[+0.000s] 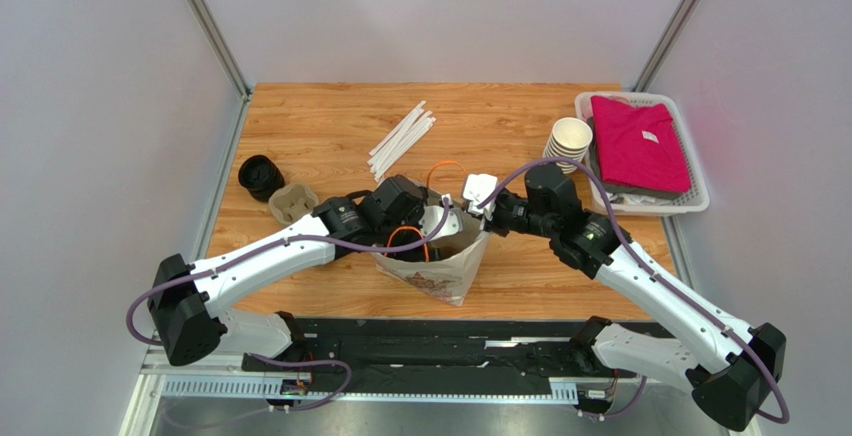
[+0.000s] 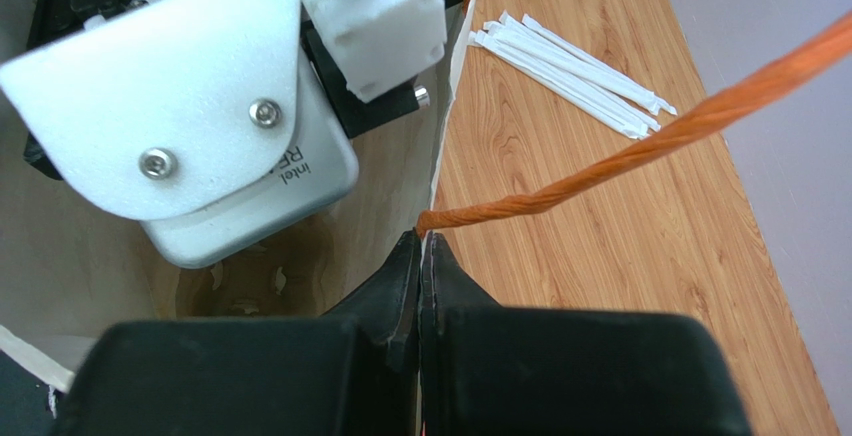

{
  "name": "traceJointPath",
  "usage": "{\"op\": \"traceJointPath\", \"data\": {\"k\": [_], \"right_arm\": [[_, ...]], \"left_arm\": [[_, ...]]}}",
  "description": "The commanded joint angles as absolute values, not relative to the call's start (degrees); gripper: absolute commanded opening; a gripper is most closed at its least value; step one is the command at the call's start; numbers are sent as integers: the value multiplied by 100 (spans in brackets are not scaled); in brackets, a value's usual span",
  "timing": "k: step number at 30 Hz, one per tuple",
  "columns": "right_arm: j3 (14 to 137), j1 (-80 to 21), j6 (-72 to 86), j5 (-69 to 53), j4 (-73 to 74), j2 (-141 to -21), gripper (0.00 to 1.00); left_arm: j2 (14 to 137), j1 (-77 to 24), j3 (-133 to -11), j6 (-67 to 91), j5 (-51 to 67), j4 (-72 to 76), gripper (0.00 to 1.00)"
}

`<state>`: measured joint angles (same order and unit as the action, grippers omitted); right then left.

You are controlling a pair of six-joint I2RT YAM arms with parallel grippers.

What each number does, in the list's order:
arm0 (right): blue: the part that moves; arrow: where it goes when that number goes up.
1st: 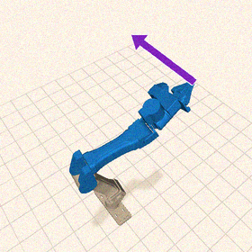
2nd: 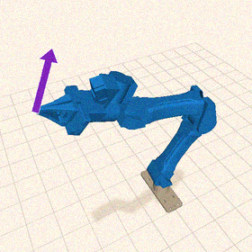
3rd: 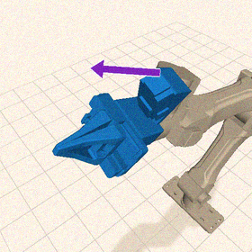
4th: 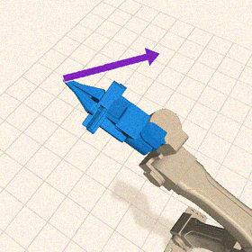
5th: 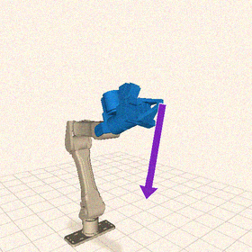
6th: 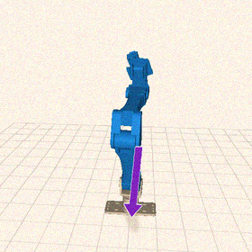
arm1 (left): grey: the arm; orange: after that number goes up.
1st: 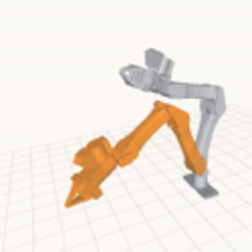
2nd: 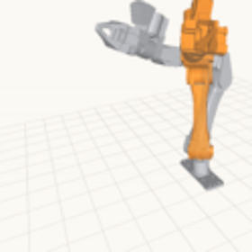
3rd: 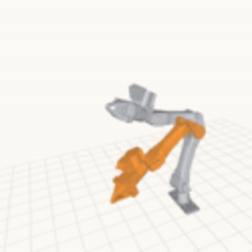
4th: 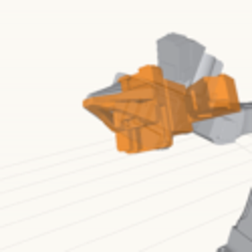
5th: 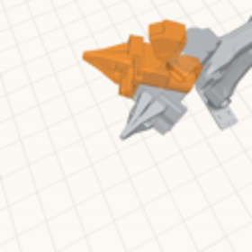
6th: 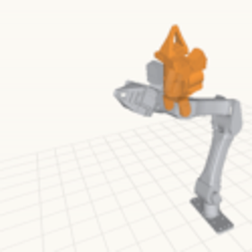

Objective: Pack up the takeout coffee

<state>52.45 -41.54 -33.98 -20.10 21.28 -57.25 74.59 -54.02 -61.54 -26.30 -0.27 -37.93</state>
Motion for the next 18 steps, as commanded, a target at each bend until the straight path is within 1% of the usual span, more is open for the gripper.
{"op": "traceJointPath", "data": {"k": [1,18], "right_arm": [[5423,-4148,-3586,-2039,1995,-5757,0],[5379,-4140,-3709,-2057,1942,-5713,0]], "left_arm": [[7067,-5432,-6187,-2575,202,-3840,98],[6838,-5238,-6723,-2215,1037,-4315,99]]}}
